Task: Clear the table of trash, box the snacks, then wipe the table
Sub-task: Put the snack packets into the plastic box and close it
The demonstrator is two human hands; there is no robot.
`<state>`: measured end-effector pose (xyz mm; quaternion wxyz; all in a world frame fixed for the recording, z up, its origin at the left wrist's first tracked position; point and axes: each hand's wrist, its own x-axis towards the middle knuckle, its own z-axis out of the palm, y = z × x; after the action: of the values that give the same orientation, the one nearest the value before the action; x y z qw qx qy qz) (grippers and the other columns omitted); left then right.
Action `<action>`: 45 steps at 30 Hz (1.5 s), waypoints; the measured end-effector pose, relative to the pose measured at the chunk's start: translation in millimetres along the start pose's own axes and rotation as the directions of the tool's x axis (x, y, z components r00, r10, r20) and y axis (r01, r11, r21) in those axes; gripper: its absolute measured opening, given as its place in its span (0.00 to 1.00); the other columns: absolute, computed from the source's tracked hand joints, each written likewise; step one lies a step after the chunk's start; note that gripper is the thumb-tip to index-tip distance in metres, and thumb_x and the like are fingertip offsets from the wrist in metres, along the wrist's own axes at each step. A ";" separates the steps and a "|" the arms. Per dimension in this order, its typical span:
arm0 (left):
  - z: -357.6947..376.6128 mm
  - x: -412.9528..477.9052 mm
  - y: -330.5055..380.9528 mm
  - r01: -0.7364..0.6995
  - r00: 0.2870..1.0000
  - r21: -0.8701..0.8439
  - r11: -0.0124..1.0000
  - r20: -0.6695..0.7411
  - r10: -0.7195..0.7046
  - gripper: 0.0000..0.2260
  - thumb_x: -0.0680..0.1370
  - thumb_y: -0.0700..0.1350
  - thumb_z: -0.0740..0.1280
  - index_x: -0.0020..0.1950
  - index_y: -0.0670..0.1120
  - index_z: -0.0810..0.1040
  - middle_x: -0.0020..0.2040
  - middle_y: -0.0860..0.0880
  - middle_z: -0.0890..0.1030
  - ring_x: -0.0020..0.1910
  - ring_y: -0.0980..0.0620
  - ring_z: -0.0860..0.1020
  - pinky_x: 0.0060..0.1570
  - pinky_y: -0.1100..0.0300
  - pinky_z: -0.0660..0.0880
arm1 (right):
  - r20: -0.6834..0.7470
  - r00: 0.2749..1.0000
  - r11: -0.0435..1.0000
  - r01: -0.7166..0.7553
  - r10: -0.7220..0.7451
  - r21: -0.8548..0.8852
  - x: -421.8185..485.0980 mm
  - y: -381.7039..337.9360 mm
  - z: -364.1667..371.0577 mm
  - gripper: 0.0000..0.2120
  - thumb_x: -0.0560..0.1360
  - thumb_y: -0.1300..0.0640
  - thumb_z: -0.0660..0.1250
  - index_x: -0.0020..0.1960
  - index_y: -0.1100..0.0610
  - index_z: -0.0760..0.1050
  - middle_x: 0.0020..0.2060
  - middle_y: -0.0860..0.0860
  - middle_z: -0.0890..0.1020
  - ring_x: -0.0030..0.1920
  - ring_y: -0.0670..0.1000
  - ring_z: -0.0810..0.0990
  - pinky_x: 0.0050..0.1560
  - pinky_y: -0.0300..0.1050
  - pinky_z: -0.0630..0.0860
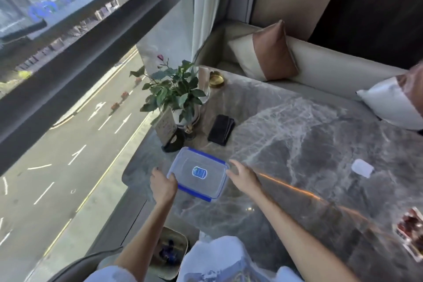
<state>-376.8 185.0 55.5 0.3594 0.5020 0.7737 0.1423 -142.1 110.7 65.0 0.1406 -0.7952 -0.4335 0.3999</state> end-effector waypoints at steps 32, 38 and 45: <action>180.0 -148.8 46.7 0.155 0.659 -0.261 0.953 0.746 0.097 0.29 0.78 0.35 0.65 0.76 0.52 0.63 0.52 0.49 0.77 0.43 0.49 0.80 0.49 0.43 0.81 | -0.091 0.815 0.566 -0.312 0.572 0.763 -79.0 206.2 -41.4 0.15 0.78 0.62 0.66 0.62 0.69 0.73 0.53 0.64 0.80 0.50 0.53 0.77 0.38 0.29 0.74; 246.7 -242.9 87.9 0.011 0.633 -0.197 0.980 0.760 0.145 0.24 0.79 0.38 0.65 0.74 0.48 0.67 0.61 0.38 0.77 0.59 0.36 0.78 0.58 0.36 0.76 | -0.105 0.762 0.457 -0.266 0.639 0.849 -140.6 309.8 -86.8 0.17 0.77 0.64 0.67 0.63 0.70 0.71 0.49 0.59 0.78 0.49 0.54 0.76 0.41 0.37 0.72; 299.0 -309.0 99.2 0.096 0.656 -0.179 0.979 0.751 0.073 0.20 0.79 0.36 0.65 0.72 0.41 0.68 0.64 0.36 0.76 0.47 0.45 0.77 0.56 0.37 0.75 | -0.041 0.784 0.366 -0.242 0.619 0.899 -176.8 384.3 -114.5 0.19 0.77 0.60 0.68 0.65 0.67 0.71 0.54 0.60 0.79 0.51 0.54 0.78 0.50 0.44 0.75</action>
<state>-27.4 -83.4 31.2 0.6980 0.4715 0.5390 -0.0030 112.7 -241.6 10.1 0.4825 -0.7620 0.0890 0.4227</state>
